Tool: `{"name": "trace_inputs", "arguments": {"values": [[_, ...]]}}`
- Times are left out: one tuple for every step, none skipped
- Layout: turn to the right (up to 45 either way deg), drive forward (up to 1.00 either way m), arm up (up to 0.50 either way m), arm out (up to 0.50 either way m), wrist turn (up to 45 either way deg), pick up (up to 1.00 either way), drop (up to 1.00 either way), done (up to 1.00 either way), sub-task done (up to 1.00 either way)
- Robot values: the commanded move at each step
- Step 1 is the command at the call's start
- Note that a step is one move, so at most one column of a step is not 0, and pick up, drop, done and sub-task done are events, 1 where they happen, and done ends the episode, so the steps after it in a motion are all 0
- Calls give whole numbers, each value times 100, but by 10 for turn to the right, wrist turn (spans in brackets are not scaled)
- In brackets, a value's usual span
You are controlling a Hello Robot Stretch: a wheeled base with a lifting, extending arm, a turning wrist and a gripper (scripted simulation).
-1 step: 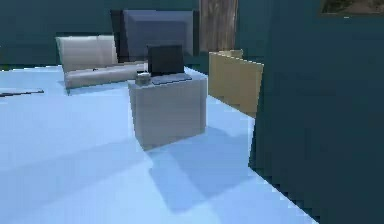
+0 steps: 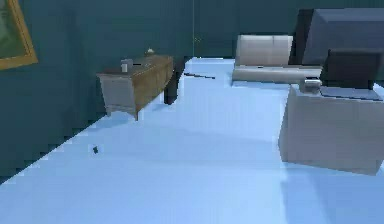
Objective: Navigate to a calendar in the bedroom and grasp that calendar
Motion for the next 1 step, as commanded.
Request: {"name": "trace_inputs", "arguments": {"values": [[-450,0,0,0,0,0,0,0,0]]}}
